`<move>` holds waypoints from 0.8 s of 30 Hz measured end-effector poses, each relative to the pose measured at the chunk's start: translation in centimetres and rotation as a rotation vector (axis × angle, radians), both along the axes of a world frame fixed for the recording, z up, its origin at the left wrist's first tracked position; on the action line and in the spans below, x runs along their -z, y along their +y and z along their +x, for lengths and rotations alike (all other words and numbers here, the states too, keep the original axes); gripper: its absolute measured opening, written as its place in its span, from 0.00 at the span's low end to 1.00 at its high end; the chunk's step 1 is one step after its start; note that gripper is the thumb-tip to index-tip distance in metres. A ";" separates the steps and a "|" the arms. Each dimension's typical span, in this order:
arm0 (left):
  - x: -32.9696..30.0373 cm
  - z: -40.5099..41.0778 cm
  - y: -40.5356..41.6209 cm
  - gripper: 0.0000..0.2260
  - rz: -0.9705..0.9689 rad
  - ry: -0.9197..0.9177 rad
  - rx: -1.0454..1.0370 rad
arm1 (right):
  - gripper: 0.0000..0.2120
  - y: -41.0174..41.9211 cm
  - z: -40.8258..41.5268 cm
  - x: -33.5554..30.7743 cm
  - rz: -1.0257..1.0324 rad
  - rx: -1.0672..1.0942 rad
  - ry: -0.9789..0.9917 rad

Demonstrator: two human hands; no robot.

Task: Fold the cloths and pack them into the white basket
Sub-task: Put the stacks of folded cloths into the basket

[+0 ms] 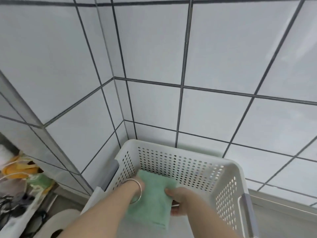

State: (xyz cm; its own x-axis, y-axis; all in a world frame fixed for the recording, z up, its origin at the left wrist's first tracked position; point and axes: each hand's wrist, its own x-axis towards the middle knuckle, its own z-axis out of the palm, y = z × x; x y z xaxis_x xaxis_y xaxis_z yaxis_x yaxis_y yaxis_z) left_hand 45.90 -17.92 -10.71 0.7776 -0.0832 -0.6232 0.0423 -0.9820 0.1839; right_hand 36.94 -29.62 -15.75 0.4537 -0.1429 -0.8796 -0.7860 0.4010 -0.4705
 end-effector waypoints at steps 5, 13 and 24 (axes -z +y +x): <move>1.6 1.4 -0.7 0.18 0.097 0.043 0.202 | 0.15 0.1 1.7 1.8 -0.036 0.044 -0.037; 1.5 2.1 -0.2 0.17 0.239 -0.116 0.355 | 0.20 -0.8 1.8 1.0 -0.252 -0.081 -0.016; 2.9 1.5 1.1 0.18 0.265 -0.186 0.619 | 0.14 -0.5 3.1 2.1 -0.699 -0.177 -0.163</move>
State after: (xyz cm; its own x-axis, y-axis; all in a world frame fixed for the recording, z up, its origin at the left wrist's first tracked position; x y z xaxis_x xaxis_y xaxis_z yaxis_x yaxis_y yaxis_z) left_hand 47.37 -16.79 -13.58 0.7321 -0.4093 -0.5445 -0.5488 -0.8279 -0.1156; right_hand 40.03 -30.10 -17.84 0.6392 -0.5576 -0.5296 -0.7093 -0.1615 -0.6861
